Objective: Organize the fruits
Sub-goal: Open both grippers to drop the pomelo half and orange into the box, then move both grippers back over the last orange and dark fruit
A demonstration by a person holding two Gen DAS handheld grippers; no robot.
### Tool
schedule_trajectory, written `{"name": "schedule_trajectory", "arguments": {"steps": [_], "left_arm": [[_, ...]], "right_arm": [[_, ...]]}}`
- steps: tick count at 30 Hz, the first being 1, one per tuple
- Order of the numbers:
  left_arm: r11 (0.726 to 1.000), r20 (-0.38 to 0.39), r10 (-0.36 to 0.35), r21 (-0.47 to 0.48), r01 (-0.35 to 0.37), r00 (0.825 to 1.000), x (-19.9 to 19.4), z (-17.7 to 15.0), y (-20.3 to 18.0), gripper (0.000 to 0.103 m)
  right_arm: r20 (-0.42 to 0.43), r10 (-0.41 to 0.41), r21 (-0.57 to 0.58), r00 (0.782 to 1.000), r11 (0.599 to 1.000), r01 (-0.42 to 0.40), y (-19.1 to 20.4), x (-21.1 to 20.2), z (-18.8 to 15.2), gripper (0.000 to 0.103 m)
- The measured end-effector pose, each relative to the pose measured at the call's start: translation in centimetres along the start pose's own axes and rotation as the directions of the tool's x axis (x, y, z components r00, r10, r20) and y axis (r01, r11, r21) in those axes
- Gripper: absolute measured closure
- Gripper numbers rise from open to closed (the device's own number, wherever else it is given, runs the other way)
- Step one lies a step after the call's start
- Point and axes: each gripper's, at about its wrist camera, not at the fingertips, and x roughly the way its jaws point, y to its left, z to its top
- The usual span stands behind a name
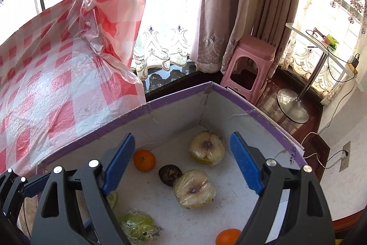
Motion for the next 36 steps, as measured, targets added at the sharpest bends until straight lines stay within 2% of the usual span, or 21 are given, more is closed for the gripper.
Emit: {"name": "schedule_trajectory", "arguments": {"steps": [7,19,36], "left_arm": [[0.998,0.044,0.026,-0.067,-0.023,0.999,-1.1,0.4,1.7,0.035],[0.983,0.082,0.063,-0.180,-0.047,0.995,-3.7,-0.8,6.1,0.034],[0.965,0.098,0.092,-0.254,-0.064,0.991,-5.5,-2.3,9.6,0.033]], "right_arm": [[0.039,0.040,-0.032,0.998,0.999,-0.039,2.4,-2.1,0.1,0.017],[0.051,0.104,-0.109,0.993,0.989,-0.098,7.2,-3.9,-0.4,0.015],[0.046,0.164,-0.193,0.985,0.969,-0.152,11.7,-5.0,-1.1,0.013]]}}
